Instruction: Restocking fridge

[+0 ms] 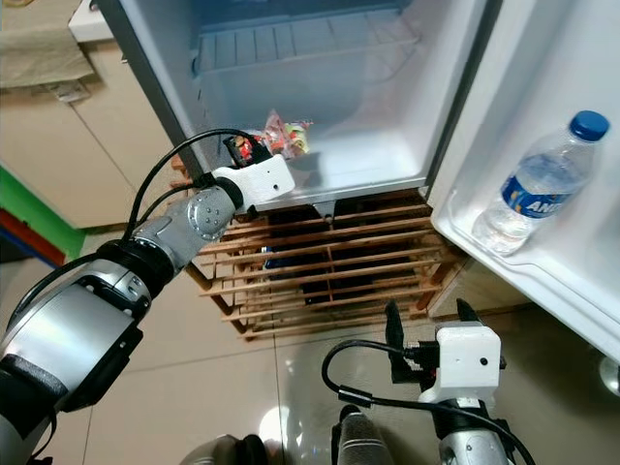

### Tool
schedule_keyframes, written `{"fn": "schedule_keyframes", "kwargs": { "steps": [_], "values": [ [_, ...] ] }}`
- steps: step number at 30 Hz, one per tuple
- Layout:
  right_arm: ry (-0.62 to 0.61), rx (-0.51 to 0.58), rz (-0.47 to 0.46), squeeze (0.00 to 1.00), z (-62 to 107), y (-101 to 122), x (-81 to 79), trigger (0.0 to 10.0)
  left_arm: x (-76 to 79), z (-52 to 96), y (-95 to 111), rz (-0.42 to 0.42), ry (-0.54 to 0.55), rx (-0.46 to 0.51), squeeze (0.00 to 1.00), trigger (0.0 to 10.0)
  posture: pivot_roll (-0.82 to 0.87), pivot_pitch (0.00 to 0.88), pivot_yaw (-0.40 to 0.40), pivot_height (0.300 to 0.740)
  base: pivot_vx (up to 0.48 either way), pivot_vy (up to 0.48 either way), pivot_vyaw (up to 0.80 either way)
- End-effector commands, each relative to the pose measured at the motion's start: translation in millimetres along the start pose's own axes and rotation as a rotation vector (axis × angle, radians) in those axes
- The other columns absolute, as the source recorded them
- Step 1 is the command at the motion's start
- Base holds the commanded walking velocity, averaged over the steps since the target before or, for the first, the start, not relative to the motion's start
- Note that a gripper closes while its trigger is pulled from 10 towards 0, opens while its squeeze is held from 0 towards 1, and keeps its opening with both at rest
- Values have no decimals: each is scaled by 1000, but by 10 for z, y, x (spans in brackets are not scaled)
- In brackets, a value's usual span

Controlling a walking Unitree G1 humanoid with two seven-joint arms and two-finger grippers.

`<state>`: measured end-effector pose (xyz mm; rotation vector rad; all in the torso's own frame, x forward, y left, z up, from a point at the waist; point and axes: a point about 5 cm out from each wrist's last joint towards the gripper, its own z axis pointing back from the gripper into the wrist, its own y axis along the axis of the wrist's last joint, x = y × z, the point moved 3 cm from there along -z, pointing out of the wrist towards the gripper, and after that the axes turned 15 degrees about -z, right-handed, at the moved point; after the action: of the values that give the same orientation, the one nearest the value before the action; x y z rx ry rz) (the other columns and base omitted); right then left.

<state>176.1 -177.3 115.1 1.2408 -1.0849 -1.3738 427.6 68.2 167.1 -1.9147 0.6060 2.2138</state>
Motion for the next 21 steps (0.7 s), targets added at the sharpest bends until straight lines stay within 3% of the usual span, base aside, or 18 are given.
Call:
{"fn": "schedule_keyframes", "kwargs": {
  "steps": [1,2,4,8,16,17,19,21],
  "values": [
    [1,-16,0,0,67,18,-8,10000,-25,1,-40,-47,7,-19,824,10000,-320,271,101,740,0,0,0],
    [-3,-21,2,0,91,17,-6,10000,-6,7,-59,-49,-1,-27,847,10000,-322,273,101,740,0,0,0],
    [-12,-33,3,0,150,22,-3,10000,12,16,-94,-47,-7,-42,1000,10000,-334,283,100,740,0,0,0],
    [-22,-54,3,0,214,8,0,10000,24,28,-158,-15,-6,-82,1000,10000,-342,295,95,740,0,0,0],
    [-31,-90,16,0,299,7,43,10000,-37,17,-232,258,65,-193,1000,10000,-358,319,78,740,0,0,0],
    [-31,-90,16,0,299,7,43,10000,-37,17,-232,258,65,-193,1000,10000,-358,319,78,740,0,0,0],
    [-33,-98,17,0,315,7,47,10000,-38,23,-271,370,96,-245,1000,10000,-358,320,75,740,0,0,0],
    [-33,-102,18,0,315,0,50,10000,-13,32,-292,403,107,-274,1000,10000,-357,321,72,740,0,0,0]
  ]
}}
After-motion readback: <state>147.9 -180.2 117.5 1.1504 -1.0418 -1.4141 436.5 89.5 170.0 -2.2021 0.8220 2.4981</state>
